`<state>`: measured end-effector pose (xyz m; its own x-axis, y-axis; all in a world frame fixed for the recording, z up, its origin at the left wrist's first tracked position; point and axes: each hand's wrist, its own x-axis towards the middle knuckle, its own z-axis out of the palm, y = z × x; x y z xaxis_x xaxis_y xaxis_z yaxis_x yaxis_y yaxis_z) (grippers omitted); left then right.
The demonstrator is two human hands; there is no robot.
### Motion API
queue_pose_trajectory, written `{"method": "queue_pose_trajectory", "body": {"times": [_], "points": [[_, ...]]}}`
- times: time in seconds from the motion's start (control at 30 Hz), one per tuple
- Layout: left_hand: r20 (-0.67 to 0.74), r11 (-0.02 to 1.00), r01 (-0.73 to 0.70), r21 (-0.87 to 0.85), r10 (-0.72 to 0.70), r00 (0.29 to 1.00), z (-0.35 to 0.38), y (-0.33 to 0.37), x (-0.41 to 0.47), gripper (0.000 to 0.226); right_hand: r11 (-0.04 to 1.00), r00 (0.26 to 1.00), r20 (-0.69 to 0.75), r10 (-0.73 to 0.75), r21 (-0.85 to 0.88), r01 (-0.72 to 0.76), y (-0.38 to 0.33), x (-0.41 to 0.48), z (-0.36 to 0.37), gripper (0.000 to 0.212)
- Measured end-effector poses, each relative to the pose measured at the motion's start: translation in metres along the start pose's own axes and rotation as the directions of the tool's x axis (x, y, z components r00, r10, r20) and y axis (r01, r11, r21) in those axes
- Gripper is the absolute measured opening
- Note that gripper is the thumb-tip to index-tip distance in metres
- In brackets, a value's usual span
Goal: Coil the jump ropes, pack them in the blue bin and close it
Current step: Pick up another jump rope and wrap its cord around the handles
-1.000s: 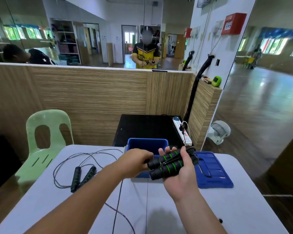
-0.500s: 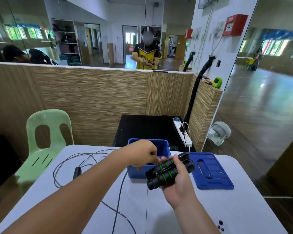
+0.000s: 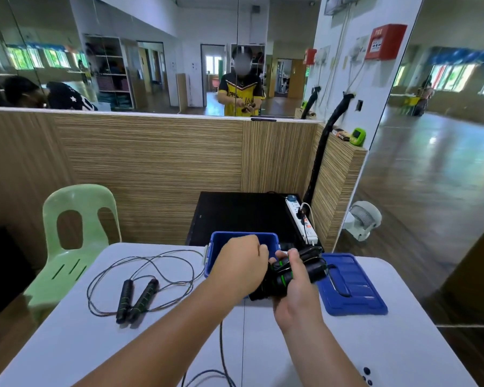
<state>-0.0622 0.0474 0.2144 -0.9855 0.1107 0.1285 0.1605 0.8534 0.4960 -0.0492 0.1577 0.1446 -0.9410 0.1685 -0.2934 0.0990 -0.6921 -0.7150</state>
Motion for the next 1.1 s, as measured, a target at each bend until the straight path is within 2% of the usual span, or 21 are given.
{"method": "queue_pose_trajectory", "body": {"times": [0.13,0.27,0.33,0.4,0.5,0.6,0.7,0.77,0.83,0.97,1.1], "points": [[-0.162,0.954,0.082,-0.287,-0.133,0.978,0.017,0.007,-0.019,0.033,0.994,0.998,-0.007,-0.070,0.083,0.070,-0.002,0.004,0.006,0.038],[-0.201,0.768,0.100,-0.632,-0.287,0.937,0.033,0.014,-0.031,0.038,0.977,0.993,-0.022,-0.118,0.178,0.121,-0.011,0.007,0.018,0.030],[-0.205,0.675,0.074,-0.734,-0.324,0.924,0.036,0.018,-0.034,0.041,0.976,0.988,-0.038,-0.147,0.160,0.151,-0.015,0.007,0.023,0.029],[-0.204,0.625,0.063,-0.778,-0.346,0.916,0.039,0.019,-0.036,0.041,0.976,0.982,-0.043,-0.184,0.113,0.188,-0.018,0.006,0.027,0.031],[-0.141,0.540,0.106,-0.835,-0.396,0.907,0.044,0.018,-0.036,0.046,0.961,0.961,-0.040,-0.272,0.045,0.274,-0.021,0.003,0.035,0.040],[-0.011,0.400,0.201,-0.894,-0.469,0.883,0.048,0.019,-0.039,0.043,0.945,0.945,-0.052,-0.323,0.037,0.325,-0.026,-0.001,0.041,0.040],[0.113,0.255,0.257,-0.932,-0.472,0.874,0.049,0.017,-0.042,0.039,0.962,0.963,-0.006,-0.268,0.053,0.268,-0.031,-0.004,0.038,0.038],[0.170,0.204,0.280,-0.938,-0.434,0.885,0.046,0.013,-0.043,0.038,0.971,0.974,0.051,-0.219,0.113,0.212,-0.037,-0.005,0.033,0.029],[0.174,0.217,0.269,-0.938,-0.376,0.910,0.043,0.010,-0.041,0.039,0.964,0.978,0.084,-0.190,0.203,0.170,-0.041,-0.008,0.031,0.029],[-0.057,0.462,0.031,-0.887,-0.176,0.983,0.037,-0.001,-0.034,0.060,0.931,0.989,0.104,-0.104,0.361,0.060,-0.042,-0.018,0.035,0.022],[-0.099,0.587,-0.074,-0.806,-0.011,0.995,0.018,-0.008,-0.028,0.069,0.934,0.991,0.112,-0.071,0.355,0.027,-0.041,-0.022,0.036,0.030]]}}
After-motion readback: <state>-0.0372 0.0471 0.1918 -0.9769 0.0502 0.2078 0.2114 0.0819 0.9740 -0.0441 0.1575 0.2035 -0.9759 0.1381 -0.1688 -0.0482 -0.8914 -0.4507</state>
